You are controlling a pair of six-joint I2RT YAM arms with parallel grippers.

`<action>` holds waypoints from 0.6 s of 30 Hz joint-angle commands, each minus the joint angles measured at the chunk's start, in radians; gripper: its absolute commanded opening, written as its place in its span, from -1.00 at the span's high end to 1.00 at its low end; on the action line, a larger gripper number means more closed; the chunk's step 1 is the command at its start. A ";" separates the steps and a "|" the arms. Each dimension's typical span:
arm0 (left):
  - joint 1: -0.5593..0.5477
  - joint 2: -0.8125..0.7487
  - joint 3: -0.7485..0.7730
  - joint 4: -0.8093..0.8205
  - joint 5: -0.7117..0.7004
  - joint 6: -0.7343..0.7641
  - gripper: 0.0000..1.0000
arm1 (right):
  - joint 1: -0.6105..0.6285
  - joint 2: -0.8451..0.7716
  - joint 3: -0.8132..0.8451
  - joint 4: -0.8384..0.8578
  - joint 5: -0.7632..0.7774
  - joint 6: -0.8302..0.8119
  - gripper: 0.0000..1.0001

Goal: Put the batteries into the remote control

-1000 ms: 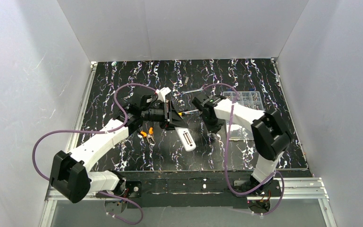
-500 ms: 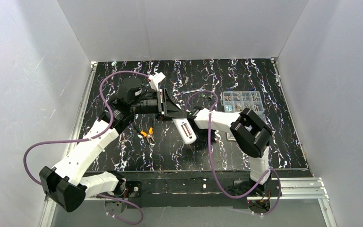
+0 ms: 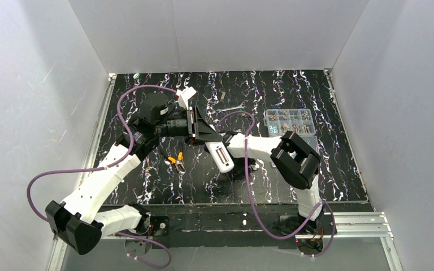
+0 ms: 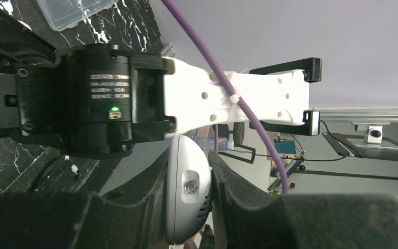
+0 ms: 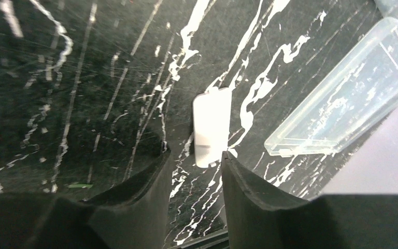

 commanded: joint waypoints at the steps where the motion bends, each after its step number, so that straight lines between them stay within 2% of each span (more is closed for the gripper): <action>1: -0.005 -0.028 0.041 0.017 0.040 -0.002 1.00 | 0.004 -0.105 0.008 0.086 -0.058 -0.042 -0.01; 6: -0.005 -0.044 0.053 0.014 0.040 -0.001 1.00 | -0.032 -0.235 -0.038 0.214 -0.200 -0.078 -0.09; 12: -0.006 -0.047 0.062 -0.019 0.043 0.017 1.00 | -0.161 -0.400 -0.133 0.372 -0.423 -0.059 -0.11; 18: -0.005 -0.036 0.058 -0.058 0.037 0.049 1.00 | -0.229 -0.516 -0.187 0.437 -0.401 -0.110 -0.12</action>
